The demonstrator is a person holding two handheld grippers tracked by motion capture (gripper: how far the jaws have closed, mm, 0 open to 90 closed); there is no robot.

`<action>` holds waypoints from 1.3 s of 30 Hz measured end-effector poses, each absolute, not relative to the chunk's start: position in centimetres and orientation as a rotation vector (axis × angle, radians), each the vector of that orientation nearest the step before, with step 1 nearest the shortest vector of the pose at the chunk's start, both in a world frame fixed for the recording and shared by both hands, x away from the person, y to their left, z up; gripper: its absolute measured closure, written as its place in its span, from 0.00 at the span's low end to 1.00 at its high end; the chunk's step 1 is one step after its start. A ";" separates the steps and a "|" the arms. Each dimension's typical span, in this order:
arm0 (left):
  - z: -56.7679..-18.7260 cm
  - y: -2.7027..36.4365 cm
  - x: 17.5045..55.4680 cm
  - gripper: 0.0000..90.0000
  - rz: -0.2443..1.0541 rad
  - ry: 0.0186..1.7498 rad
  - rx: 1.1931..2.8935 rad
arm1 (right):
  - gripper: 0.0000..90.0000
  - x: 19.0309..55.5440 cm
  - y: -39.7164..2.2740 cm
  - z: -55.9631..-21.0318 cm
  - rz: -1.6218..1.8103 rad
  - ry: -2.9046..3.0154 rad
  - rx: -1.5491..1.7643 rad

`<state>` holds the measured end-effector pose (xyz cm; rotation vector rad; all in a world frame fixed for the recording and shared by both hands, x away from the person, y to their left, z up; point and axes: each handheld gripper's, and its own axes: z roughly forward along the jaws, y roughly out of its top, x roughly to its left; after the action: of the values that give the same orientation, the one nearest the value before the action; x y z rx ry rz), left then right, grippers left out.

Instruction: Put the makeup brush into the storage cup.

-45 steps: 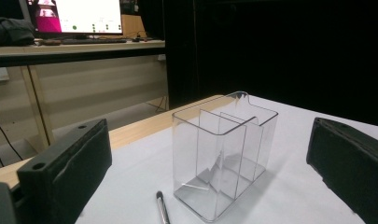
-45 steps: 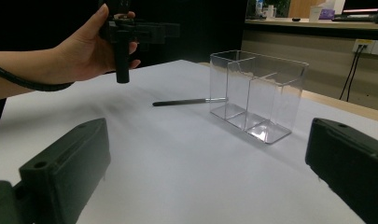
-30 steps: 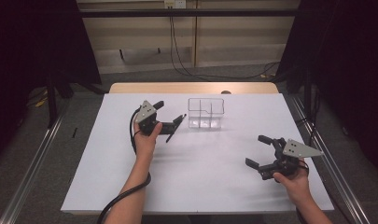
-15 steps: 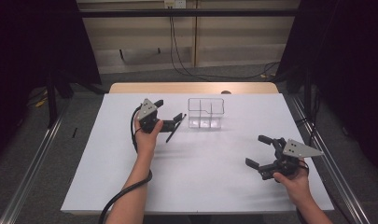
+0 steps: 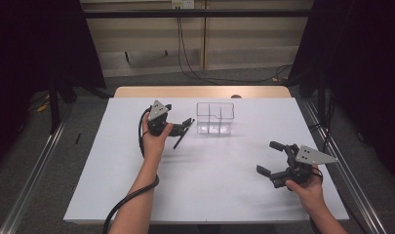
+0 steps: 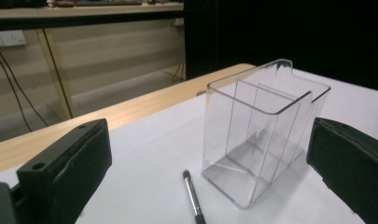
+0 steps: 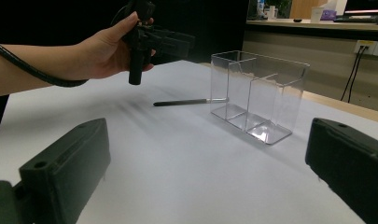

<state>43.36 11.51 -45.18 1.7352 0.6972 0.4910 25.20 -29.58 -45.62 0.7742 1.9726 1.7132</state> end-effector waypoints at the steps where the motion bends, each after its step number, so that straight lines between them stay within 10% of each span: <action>1: -45.2 11.5 43.4 0.00 0.483 0.701 1.746 | 0.00 25.2 -29.6 -45.6 1.715 1.971 0.773; 39: -44.6 10.4 45.0 0.00 0.261 0.907 2.189 | 0.00 25.3 -29.5 -45.8 1.708 1.989 0.774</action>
<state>45.03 10.41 -44.60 2.1894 0.9074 0.2610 25.33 -29.48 -45.76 0.7737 1.9893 1.7075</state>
